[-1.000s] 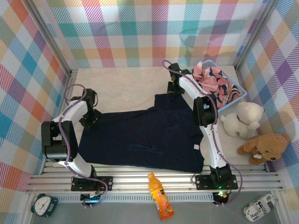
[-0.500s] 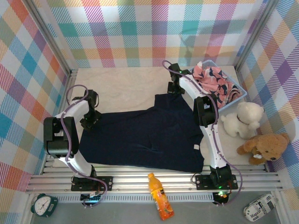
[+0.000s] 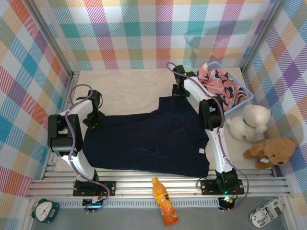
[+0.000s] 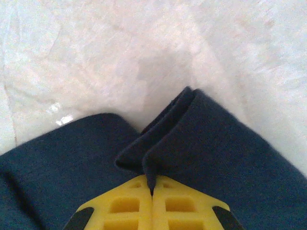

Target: Fold and stack the mixed laundry pile

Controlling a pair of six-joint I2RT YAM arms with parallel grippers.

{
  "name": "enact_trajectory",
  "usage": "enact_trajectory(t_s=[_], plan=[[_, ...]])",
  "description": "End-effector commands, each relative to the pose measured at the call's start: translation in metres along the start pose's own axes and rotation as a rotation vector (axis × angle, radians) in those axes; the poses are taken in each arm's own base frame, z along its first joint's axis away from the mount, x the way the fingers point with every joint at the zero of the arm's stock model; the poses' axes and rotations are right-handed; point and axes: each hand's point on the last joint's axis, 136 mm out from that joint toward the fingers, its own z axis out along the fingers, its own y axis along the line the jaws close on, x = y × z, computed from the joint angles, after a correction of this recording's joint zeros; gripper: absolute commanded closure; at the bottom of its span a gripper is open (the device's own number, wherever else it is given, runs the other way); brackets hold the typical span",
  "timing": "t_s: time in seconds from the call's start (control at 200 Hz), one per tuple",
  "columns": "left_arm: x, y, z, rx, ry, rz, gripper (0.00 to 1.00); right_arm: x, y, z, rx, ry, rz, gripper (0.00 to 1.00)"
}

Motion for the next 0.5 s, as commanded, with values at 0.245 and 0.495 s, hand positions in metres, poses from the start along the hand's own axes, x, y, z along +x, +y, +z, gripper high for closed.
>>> enact_trajectory(t_s=[0.245, 0.495], plan=[[-0.056, -0.047, -0.026, 0.076, -0.069, 0.009, 1.0, -0.044, 0.002, -0.031, -0.088, -0.082, 0.033, 1.0], [-0.08, -0.082, -0.052, 0.195, -0.082, 0.05, 1.0, -0.062, 0.004, -0.071, -0.203, -0.125, 0.078, 1.0]])
